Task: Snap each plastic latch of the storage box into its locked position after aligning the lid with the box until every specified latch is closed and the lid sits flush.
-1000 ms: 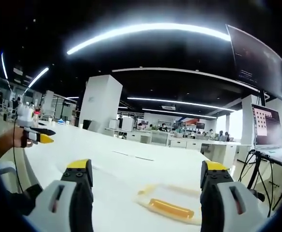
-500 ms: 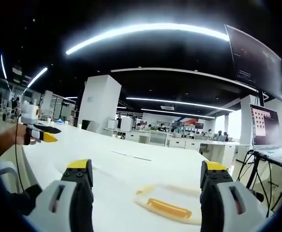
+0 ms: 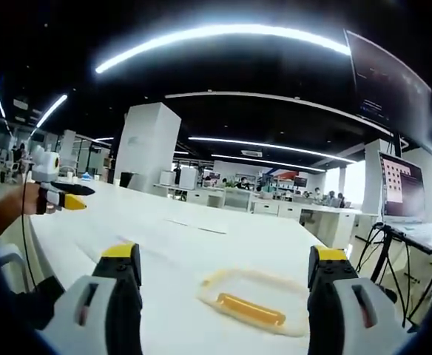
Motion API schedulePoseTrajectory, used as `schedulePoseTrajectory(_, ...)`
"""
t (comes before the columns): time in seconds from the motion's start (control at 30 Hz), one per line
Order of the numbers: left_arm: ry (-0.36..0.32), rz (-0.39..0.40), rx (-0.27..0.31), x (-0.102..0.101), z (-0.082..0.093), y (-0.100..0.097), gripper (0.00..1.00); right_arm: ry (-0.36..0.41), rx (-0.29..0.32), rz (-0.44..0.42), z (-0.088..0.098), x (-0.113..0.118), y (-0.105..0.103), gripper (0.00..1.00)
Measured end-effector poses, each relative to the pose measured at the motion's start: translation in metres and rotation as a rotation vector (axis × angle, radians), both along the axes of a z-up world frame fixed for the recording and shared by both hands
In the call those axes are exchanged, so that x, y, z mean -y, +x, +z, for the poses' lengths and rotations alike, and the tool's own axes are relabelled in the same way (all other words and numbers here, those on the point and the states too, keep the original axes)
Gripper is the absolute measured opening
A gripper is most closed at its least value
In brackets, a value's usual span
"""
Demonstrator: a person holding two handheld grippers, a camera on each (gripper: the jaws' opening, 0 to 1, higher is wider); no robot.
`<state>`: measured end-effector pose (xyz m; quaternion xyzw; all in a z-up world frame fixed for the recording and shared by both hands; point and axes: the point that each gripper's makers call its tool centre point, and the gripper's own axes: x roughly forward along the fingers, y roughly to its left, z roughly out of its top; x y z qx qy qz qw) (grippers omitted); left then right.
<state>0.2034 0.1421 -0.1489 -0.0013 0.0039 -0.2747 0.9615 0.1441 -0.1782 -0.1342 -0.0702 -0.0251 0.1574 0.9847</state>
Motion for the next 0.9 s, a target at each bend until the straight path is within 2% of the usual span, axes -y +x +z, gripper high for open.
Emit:
schedulePoseTrajectory(0.4, 0.029, -0.044, -0.016, 0.015, -0.001, 0.012, 0.99, -0.007, -0.011, -0.002, -0.003, -0.001, 0.003, 0.94)
schedulePoseTrajectory(0.57, 0.094, -0.094, -0.006, 0.022, -0.004, 0.014, 0.99, -0.006, -0.011, 0.004, -0.004, 0.000, 0.004, 0.94)
schedulePoseTrajectory(0.83, 0.154, -0.152, -0.014, 0.034, -0.008, 0.024, 0.99, -0.004, -0.026, 0.008, -0.010, 0.001, 0.007, 0.94)
schedulePoseTrajectory(0.9, 0.146, -0.162, -0.015, 0.035, -0.007, 0.028, 0.98, -0.005, -0.029, 0.008, -0.012, 0.002, 0.009, 0.94)
